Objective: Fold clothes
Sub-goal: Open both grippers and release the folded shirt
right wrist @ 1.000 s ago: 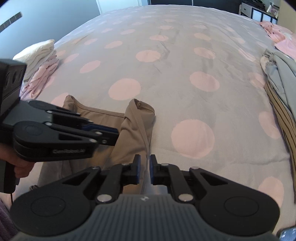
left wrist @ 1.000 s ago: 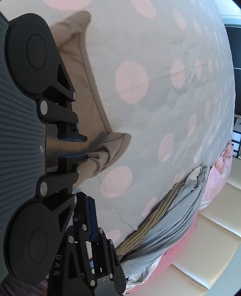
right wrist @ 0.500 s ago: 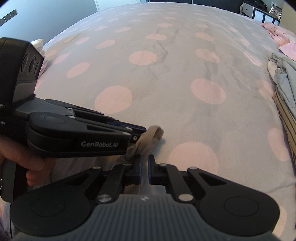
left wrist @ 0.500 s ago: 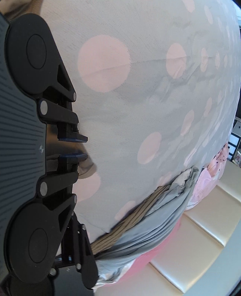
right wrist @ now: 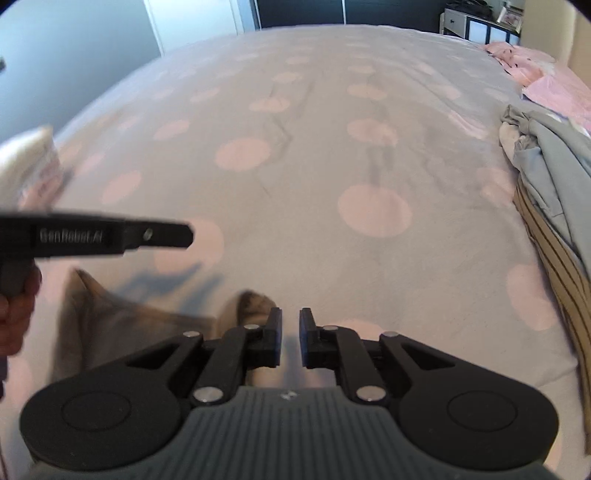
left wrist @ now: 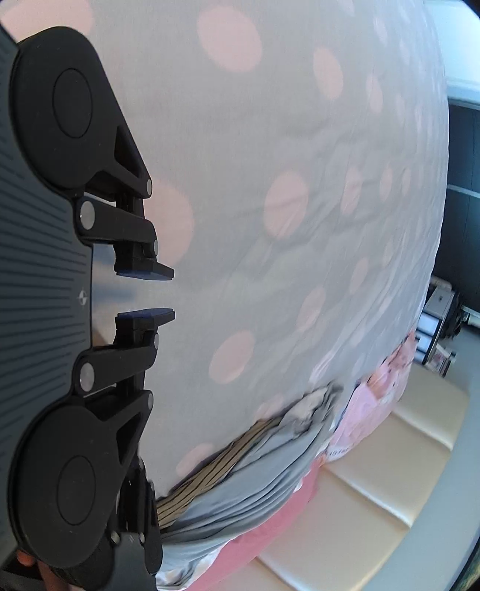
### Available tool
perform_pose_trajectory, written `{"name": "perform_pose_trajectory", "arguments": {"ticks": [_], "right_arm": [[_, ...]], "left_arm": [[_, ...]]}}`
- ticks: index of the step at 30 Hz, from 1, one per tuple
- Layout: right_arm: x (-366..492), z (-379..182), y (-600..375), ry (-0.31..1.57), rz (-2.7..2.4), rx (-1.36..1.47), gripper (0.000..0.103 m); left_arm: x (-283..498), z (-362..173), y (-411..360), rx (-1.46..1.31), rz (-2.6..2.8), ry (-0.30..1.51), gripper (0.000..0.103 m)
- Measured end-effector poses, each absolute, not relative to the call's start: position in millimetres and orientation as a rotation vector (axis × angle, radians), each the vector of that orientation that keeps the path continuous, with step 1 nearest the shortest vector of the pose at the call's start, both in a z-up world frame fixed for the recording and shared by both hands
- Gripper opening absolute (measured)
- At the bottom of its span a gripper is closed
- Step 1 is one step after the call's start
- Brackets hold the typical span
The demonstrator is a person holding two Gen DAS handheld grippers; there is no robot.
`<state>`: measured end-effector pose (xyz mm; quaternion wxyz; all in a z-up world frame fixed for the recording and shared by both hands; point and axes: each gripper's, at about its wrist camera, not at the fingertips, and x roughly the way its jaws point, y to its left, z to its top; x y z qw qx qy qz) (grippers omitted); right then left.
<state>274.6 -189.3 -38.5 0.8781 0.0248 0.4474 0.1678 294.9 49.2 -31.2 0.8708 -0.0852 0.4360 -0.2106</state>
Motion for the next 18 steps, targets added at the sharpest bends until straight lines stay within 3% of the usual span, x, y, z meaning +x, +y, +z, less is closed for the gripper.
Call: {"name": "perform_pose_trajectory", "arguments": {"ticks": [2, 3, 4, 5, 7, 18], "right_arm": [[273.8, -36.5, -188.0, 0.934, 0.375, 0.079, 0.021], [273.3, -35.8, -187.1, 0.935, 0.388, 0.09, 0.032], [272.9, -37.1, -185.8, 0.94, 0.388, 0.094, 0.036], [272.9, -39.7, -184.4, 0.948, 0.384, 0.092, 0.036], [273.3, -45.5, -181.5, 0.966, 0.376, 0.088, 0.035], [277.1, -69.8, -188.1, 1.036, 0.391, 0.178, 0.033]], "left_arm": [[287.2, -26.0, 64.7, -0.18, -0.393, 0.907, 0.02], [282.3, -24.0, 73.7, -0.183, -0.369, 0.912, 0.022], [277.3, -22.6, 81.4, -0.186, -0.352, 0.919, 0.028], [271.4, -21.6, 89.3, -0.187, -0.338, 0.926, 0.039], [260.5, -21.3, 103.1, -0.181, -0.324, 0.944, 0.048], [236.3, -56.8, 135.7, -0.204, -0.32, 1.018, 0.048]]}}
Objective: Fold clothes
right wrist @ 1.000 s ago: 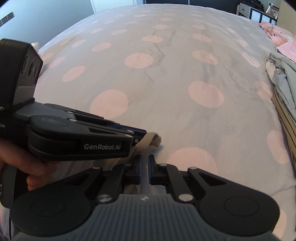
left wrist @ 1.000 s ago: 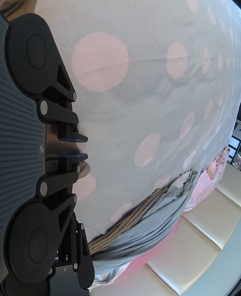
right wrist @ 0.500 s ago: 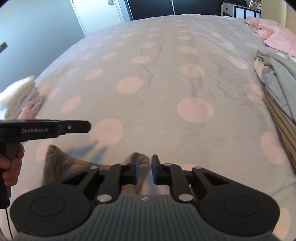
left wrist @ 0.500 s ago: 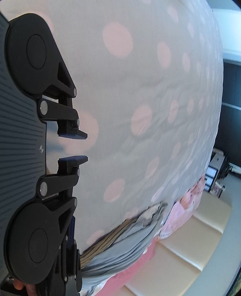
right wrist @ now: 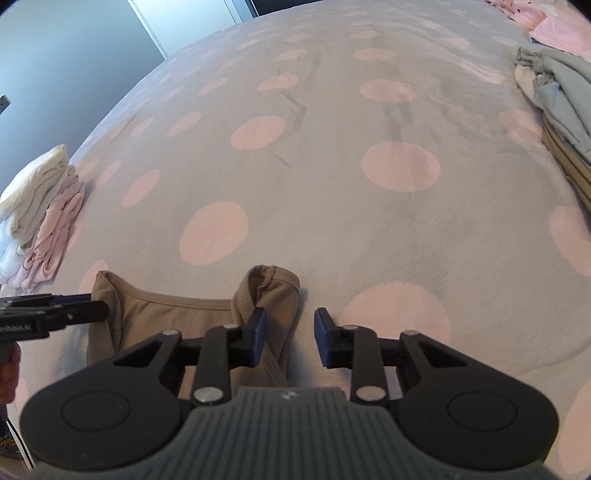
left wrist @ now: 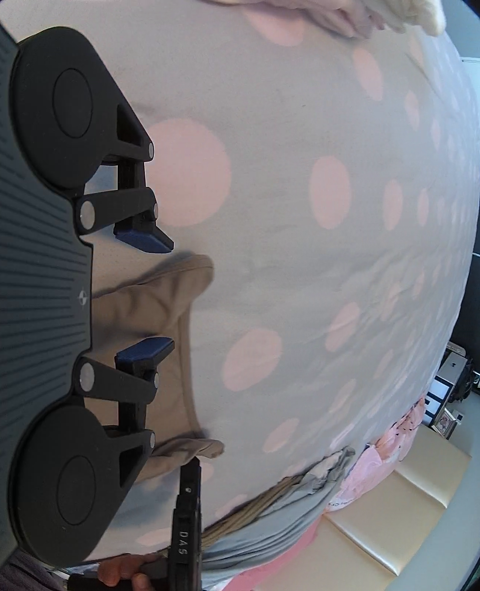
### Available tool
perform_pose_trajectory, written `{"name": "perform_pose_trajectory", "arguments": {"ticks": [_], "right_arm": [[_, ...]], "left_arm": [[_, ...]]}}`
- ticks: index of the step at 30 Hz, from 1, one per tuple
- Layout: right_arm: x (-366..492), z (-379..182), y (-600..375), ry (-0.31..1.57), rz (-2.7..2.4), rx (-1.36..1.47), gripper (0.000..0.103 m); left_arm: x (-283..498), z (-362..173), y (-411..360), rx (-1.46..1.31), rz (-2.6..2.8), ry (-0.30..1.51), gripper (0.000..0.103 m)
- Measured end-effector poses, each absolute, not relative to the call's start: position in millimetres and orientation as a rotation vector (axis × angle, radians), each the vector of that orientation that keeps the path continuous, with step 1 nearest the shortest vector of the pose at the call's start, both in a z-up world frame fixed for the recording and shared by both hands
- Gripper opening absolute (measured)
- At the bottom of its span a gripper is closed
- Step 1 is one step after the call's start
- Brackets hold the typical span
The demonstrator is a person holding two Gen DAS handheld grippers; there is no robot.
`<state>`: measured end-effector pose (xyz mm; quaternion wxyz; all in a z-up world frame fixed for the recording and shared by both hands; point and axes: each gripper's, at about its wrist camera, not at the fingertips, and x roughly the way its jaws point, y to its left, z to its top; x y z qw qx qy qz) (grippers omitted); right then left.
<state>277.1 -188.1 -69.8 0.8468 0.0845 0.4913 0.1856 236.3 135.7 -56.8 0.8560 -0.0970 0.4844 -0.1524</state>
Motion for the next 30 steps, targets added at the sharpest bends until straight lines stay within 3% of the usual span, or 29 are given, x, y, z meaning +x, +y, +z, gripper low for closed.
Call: {"name": "perform_pose_trajectory", "arguments": {"ticks": [4, 6, 8, 11, 21, 30], "right_arm": [[279.5, -76.2, -182.6, 1.037, 0.397, 0.181, 0.033], [280.5, -77.9, -180.0, 1.032, 0.403, 0.168, 0.033], [280.5, -78.8, -176.4, 1.022, 0.408, 0.148, 0.03], [279.1, -77.1, -172.0, 1.009, 0.432, 0.115, 0.005], [255.5, -29.0, -214.5, 0.909, 0.48, 0.218, 0.002], [197.5, 16.4, -259.2, 0.798, 0.624, 0.39, 0.002]], "left_arm": [[240.5, -64.2, 130.7, -0.193, -0.322, 0.982, 0.044], [242.9, -66.8, 128.1, -0.179, -0.32, 0.967, 0.036], [244.8, -67.4, 126.8, -0.165, -0.315, 0.958, 0.022], [244.9, -64.5, 126.5, -0.164, -0.329, 0.942, 0.006], [223.5, -17.6, 133.4, -0.212, -0.41, 0.843, 0.004], [156.7, 49.8, 141.7, -0.246, -0.503, 0.709, 0.003]]}}
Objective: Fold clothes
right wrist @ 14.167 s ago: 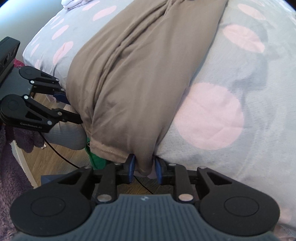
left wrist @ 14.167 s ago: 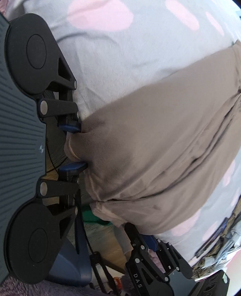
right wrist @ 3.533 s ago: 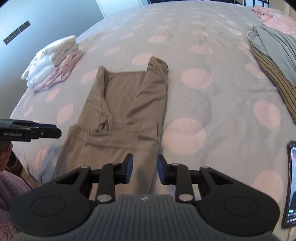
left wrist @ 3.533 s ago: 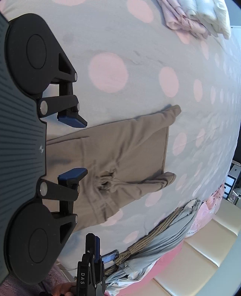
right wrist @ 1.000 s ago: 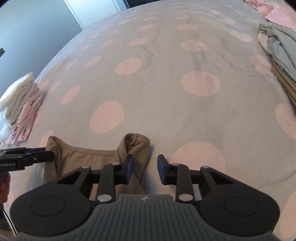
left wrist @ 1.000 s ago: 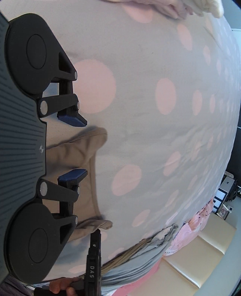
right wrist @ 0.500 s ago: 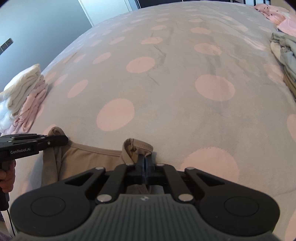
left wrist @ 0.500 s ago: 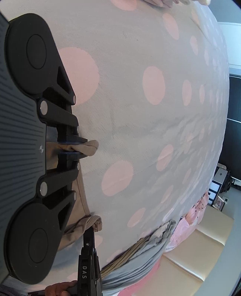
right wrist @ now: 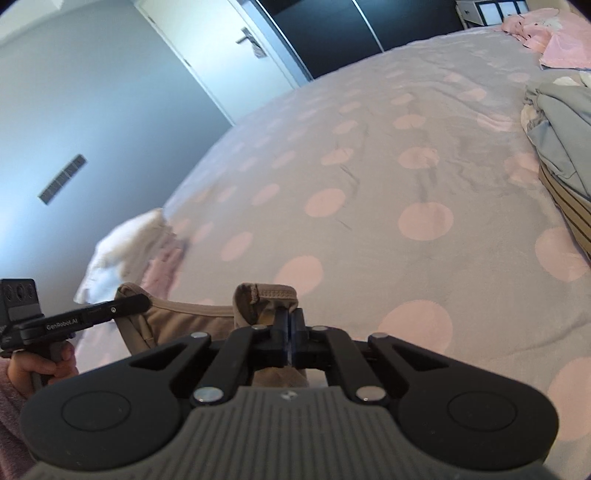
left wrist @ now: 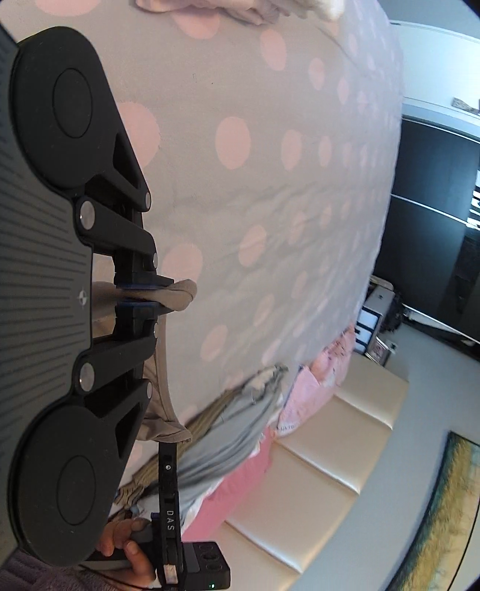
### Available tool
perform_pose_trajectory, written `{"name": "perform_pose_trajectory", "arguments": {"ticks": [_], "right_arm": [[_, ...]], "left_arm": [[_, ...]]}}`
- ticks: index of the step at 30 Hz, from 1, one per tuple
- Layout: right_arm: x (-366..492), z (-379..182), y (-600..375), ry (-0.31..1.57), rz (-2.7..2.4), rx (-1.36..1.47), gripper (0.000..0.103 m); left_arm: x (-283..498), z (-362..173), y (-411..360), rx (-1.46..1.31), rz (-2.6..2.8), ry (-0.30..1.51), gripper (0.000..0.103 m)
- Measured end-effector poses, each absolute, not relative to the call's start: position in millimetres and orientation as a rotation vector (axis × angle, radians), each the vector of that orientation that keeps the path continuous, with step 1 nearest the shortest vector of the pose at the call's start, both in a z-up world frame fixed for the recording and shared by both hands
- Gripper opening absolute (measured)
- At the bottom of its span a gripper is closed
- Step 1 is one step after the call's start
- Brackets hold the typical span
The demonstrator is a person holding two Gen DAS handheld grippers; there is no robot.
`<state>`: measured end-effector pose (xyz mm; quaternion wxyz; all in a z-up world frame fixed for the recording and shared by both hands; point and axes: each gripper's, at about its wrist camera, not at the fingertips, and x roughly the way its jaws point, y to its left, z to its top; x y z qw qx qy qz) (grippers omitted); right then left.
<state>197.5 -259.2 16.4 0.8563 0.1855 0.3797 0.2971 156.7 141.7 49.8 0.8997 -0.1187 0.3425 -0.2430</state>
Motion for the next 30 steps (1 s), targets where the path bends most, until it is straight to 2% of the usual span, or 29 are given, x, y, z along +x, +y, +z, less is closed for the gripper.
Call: {"name": "perform_pose_trajectory", "arguments": {"ticks": [5, 12, 30], "right_arm": [[148.5, 35.3, -279.2, 0.75, 0.736, 0.387, 0.002], [78.5, 31.8, -295.4, 0.743, 0.885, 0.288, 0.002], [-1.4, -22.6, -240.6, 0.829, 1.054, -0.413, 0.002]], "left_arm": [[104.3, 67.8, 139.1, -0.216, -0.583, 0.666, 0.003], [40.3, 55.6, 139.5, -0.193, -0.682, 0.696, 0.003], [-21.1, -16.0, 89.7, 0.222, -0.786, 0.98, 0.003]]}}
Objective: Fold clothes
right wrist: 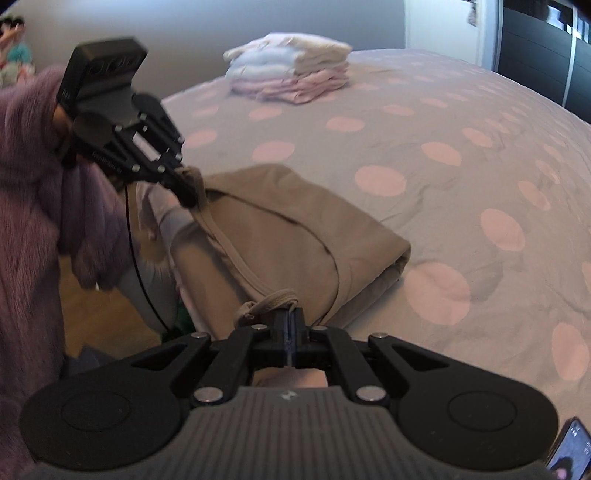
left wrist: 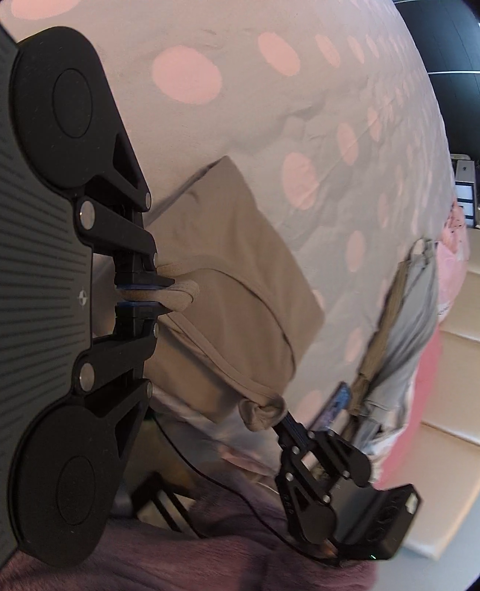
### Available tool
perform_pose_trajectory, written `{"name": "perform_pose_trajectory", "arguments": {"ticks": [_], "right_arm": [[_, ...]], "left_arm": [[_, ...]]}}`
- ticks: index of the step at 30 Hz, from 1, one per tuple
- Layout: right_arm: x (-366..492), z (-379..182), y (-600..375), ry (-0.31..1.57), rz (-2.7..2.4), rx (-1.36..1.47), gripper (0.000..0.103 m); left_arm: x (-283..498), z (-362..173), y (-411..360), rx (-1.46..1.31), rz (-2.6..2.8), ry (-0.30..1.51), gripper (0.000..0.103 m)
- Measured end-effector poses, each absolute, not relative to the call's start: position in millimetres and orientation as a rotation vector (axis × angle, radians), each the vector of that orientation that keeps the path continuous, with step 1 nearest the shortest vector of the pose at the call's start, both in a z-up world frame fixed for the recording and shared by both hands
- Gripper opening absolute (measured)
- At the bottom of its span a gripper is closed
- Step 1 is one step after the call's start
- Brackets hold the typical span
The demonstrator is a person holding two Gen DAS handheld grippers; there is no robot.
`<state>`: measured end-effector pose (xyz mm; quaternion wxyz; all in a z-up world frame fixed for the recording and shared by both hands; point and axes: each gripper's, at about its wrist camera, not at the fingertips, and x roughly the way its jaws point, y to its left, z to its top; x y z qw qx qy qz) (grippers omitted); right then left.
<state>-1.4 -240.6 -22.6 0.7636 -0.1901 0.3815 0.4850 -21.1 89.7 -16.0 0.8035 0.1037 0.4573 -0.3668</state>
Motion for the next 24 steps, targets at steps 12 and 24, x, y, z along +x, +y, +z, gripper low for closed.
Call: {"name": "perform_pose_trajectory", "arguments": {"ticks": [12, 24], "right_arm": [[-36.6, -31.6, -220.6, 0.819, 1.041, -0.662, 0.032], [-51.4, -33.7, -219.9, 0.874, 0.93, -0.606, 0.045]], "left_arm": [[-38.4, -21.1, 82.6, 0.359, -0.758, 1.023, 0.026], [-74.0, 1.1, 48.6, 0.464, -0.752, 0.847, 0.042]]}}
